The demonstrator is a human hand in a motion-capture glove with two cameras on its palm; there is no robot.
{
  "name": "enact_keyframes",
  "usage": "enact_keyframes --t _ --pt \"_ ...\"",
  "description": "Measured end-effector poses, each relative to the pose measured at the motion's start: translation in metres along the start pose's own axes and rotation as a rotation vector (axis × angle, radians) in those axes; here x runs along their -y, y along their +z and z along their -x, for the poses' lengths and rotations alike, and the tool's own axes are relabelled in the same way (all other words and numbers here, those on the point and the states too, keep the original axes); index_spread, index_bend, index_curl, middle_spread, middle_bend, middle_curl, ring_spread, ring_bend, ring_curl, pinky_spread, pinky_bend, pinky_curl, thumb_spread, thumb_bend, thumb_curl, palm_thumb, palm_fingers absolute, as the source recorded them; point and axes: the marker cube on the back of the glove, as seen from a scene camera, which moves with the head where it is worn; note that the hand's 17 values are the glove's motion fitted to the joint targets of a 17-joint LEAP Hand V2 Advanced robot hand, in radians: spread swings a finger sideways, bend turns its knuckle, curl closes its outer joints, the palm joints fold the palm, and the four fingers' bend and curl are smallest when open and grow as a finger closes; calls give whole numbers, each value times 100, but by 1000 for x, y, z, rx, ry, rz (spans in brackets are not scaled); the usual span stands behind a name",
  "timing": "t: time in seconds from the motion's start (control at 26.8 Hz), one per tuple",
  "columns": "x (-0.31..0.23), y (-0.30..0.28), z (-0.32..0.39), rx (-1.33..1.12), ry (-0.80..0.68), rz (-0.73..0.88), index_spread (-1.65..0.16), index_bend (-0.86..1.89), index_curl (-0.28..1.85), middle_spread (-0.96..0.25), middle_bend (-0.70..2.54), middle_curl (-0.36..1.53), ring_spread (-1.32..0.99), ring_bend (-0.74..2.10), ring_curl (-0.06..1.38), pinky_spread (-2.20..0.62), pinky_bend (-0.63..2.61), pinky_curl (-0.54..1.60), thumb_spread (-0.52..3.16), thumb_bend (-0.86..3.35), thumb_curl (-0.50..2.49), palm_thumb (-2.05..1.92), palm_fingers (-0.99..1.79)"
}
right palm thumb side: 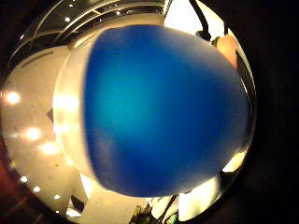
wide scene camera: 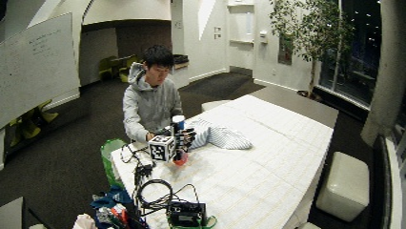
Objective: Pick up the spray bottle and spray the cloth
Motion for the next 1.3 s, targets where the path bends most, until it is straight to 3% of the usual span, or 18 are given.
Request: enact_keyframes --t 0.19,0.6,1.3 --pt "7 7 5 -31 -4 -27 -32 21 28 -13 31 37 -18 47 33 -6 34 32 71 1 40 96 115" --pt "18 21 13 -108 2 -146 -26 26 39 -16 45 44 -20 49 38 -22 30 34 40 -2 51 106 139" --pt "19 26 16 -188 12 -317 -23 38 50 -13 58 50 -20 57 45 -30 32 38 8 -3 62 105 140"
